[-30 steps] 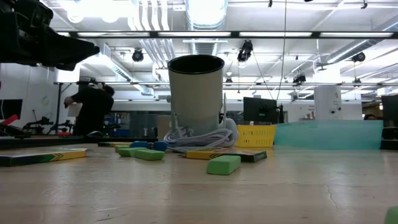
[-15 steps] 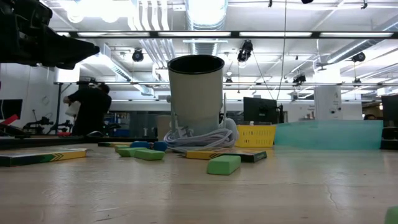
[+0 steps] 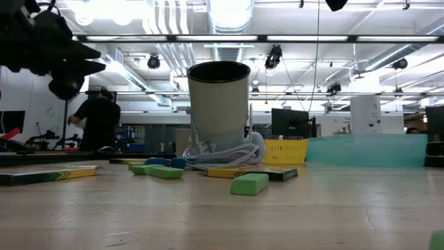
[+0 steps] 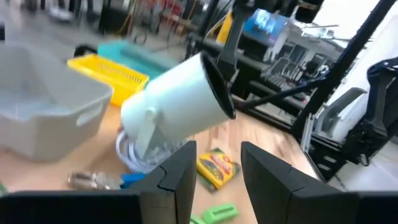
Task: Pick & Place School Supplies
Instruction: Put the blue punch plier into the green bin
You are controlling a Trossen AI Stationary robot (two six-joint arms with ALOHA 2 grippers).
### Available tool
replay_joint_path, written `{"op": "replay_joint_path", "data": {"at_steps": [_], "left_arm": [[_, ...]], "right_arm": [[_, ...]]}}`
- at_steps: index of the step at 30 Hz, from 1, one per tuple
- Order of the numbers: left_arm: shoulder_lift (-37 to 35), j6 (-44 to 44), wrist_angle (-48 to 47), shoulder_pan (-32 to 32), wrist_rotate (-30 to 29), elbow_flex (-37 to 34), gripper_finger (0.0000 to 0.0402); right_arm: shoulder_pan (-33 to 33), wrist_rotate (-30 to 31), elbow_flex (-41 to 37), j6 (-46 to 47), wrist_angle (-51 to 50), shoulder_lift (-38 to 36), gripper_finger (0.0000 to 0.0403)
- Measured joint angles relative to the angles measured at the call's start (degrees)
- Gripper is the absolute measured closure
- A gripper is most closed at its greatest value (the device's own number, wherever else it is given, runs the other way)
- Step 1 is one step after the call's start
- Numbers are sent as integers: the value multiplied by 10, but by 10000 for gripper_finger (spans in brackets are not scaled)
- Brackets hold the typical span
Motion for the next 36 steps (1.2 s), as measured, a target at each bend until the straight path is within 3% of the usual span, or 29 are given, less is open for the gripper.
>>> {"op": "replay_joint_path", "data": {"at_steps": [6,13,36], "left_arm": [[53,-78,-67,0,-15,71,271],[108,-69,-68,0,-13,117,271],[155,-106,-64,0,-30,123,271]], "right_arm": [[0,0,0,0,0,20,321],[0,0,0,0,0,48,332],[0,0,0,48,85,133,325]]}}
